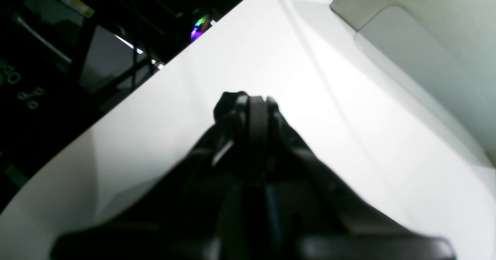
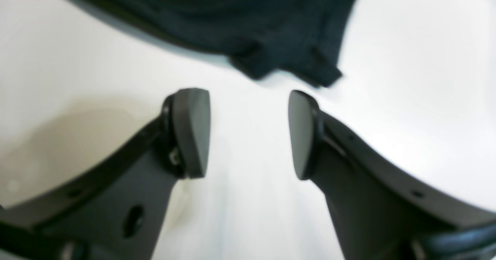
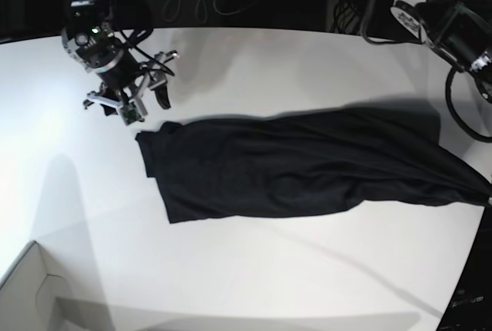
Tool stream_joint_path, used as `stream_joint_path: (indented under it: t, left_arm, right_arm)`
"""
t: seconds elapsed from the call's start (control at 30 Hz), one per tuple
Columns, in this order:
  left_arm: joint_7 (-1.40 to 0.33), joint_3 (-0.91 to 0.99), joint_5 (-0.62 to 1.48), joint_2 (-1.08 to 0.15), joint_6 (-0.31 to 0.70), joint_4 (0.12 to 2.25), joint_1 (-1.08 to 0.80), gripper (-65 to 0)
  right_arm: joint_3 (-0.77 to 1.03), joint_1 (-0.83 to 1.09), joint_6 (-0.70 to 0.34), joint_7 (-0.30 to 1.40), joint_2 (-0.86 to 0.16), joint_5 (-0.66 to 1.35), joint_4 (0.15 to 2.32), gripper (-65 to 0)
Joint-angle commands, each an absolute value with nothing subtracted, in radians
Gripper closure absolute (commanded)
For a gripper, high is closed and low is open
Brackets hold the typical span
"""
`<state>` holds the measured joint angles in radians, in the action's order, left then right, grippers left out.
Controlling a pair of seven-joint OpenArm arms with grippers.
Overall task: Layout the t-shirt on the table in an organized manner, then fold the t-shirt properly
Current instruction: 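Lower the right gripper and grasp the opposite end of the shirt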
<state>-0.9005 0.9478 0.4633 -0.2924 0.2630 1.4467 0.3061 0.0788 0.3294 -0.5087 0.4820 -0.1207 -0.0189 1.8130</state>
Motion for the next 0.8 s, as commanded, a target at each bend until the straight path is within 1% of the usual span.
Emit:
stream_joint_path:
  t: [0.0, 0.1, 0.37, 0.43, 0.5, 0.53, 0.63, 0.7, 0.77]
  left_arm:
    - [-0.877, 0.949, 0.478, -0.317, 0.268, 1.445, 0.328, -0.2]
    - [-0.878, 0.957, 0.478, -0.317, 0.268, 1.408, 0.318, -0.5]
    - [-0.874, 0.957, 0.478, -0.308, 0.269, 1.300, 0.189, -1.2]
    - [-0.874, 0.957, 0.478, -0.306, 0.269, 1.308, 0.151, -6.2]
    - [-0.874, 0.957, 0.479, -0.305, 0.269, 1.320, 0.124, -14.5]
    - [-0.874, 0.958, 0.486, -0.305, 0.269, 1.333, 0.111, -19.6]
    - [-0.874, 0.958, 0.541, -0.308, 0.269, 1.354, 0.068, -29.6]
    - [-0.874, 0.958, 0.596, -0.314, 0.269, 1.372, 0.036, -34.4]
    - [-0.874, 0.960, 0.639, -0.317, 0.269, 1.392, 0.005, -36.2]
  right_arm:
    - [0.087, 0.325, -0.510, 0.456, -0.127, -0.007, 1.836, -32.5]
    - [0.088, 0.325, -0.510, 0.456, -0.127, -0.007, 1.836, -32.5]
    - [0.065, 0.315, -0.512, 0.456, -0.127, -0.005, 1.834, -33.0]
    - [0.033, 0.303, -0.512, 0.456, -0.127, -0.005, 1.833, -33.0]
    - [0.004, 0.283, -0.512, 0.456, -0.127, -0.007, 1.819, -33.0]
    - [-0.008, 0.275, -0.507, 0.456, -0.127, -0.007, 1.802, -33.0]
    - [-0.027, 0.237, -0.506, 0.456, -0.127, -0.007, 1.768, -32.7]
    - [-0.031, 0.209, -0.506, 0.456, -0.127, -0.007, 1.742, -32.6]
    - [-0.031, 0.177, -0.506, 0.460, -0.127, -0.007, 1.716, -32.6]
